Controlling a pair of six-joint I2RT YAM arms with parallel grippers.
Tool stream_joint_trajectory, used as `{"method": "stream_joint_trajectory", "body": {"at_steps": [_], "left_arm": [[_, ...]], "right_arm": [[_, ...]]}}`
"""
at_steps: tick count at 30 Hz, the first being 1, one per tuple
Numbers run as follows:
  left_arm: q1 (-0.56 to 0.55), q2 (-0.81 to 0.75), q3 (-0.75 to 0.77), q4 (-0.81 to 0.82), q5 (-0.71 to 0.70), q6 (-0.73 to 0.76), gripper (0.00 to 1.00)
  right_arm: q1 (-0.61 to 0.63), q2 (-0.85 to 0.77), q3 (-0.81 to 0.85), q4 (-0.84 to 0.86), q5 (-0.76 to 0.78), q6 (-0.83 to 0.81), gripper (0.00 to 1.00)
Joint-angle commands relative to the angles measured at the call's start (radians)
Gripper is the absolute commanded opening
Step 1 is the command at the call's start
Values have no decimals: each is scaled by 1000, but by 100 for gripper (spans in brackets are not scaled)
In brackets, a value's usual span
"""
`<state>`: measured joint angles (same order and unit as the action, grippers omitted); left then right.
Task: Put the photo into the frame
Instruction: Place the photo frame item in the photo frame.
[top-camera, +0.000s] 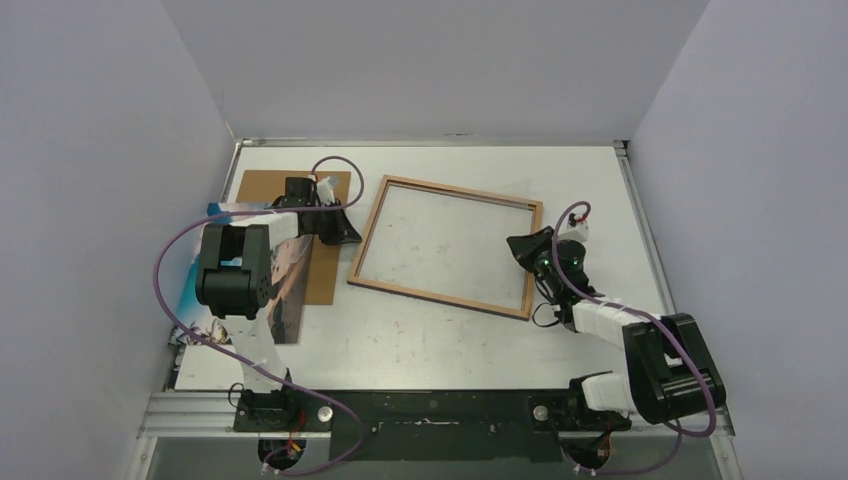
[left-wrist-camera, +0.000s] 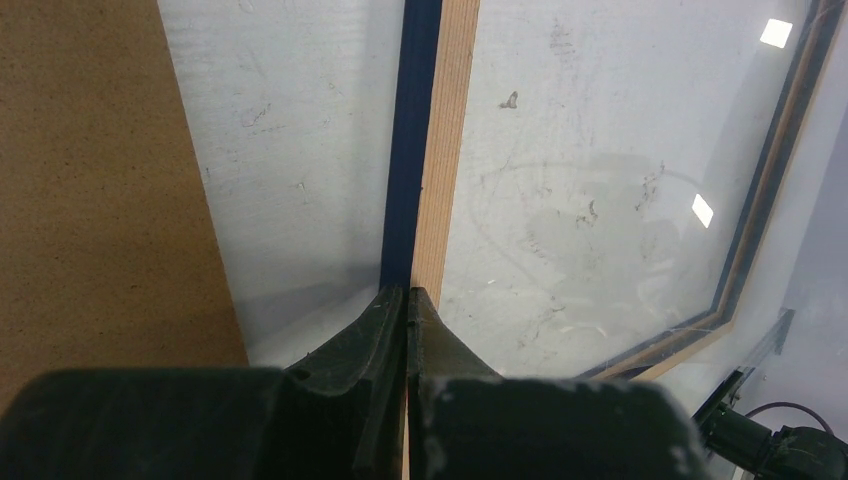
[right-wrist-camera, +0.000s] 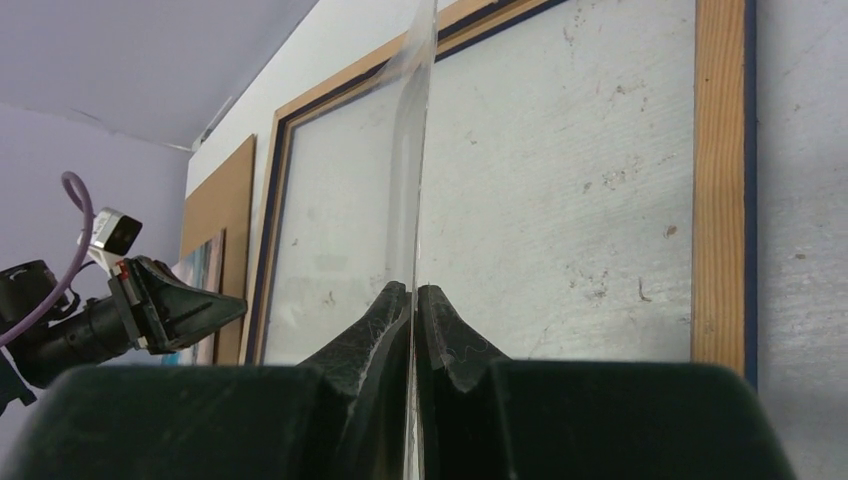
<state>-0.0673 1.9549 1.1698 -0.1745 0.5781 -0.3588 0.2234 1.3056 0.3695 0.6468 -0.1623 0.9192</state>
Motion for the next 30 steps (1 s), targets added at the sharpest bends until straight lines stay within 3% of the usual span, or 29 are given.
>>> {"method": "stream_joint_trajectory", "body": {"at_steps": [1,22,30], "left_arm": [[-3,19,11,-11,8,10,0],[-3,25,14,-10,12,10,0],[-3,22,18,-14,16,8,0]], "right_arm": [[9,35,0,102,0,-2,5],[105,-32,44,22,107,-178,5],[133,10,70,-5,143,-202,5]]}}
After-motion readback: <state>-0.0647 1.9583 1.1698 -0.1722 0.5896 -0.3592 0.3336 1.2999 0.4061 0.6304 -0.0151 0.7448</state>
